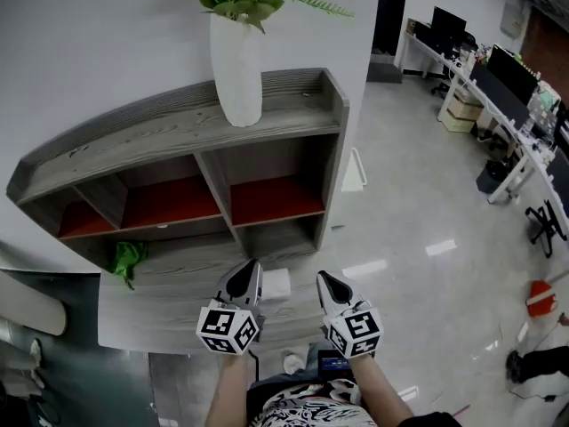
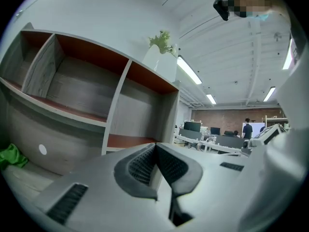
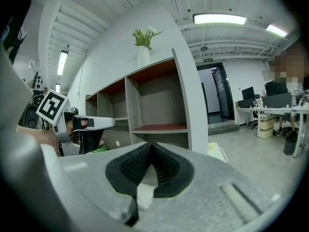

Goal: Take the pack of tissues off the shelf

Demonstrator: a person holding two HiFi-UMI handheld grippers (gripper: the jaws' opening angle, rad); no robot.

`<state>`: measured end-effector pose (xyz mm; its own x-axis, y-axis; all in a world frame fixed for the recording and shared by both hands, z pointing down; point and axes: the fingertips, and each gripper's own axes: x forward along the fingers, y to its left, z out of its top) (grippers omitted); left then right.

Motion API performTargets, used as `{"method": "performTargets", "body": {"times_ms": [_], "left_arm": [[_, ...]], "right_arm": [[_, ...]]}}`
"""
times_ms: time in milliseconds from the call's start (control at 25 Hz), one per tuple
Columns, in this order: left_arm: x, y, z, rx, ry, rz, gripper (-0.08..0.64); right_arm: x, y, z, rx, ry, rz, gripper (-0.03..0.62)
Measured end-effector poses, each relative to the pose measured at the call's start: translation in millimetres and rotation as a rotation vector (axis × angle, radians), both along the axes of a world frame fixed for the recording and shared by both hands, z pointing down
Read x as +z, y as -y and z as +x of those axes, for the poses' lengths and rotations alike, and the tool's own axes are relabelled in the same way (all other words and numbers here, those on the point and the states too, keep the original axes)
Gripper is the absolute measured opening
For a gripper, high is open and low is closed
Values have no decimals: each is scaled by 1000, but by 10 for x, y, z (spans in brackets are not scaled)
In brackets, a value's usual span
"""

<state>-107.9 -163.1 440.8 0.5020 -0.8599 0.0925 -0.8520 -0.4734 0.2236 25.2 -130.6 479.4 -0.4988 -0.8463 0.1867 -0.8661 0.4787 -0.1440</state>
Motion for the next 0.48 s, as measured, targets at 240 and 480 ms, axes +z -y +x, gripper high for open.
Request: {"method": "performTargets", "body": {"times_ms": [240, 480], "left_arm": [[3, -11, 73, 26, 23, 6, 8], [-13, -16, 129, 45, 40, 6, 8]], "right_arm": [[-82, 15, 50, 24, 15, 7, 2], [-112, 14, 81, 28, 9, 12, 2]]}}
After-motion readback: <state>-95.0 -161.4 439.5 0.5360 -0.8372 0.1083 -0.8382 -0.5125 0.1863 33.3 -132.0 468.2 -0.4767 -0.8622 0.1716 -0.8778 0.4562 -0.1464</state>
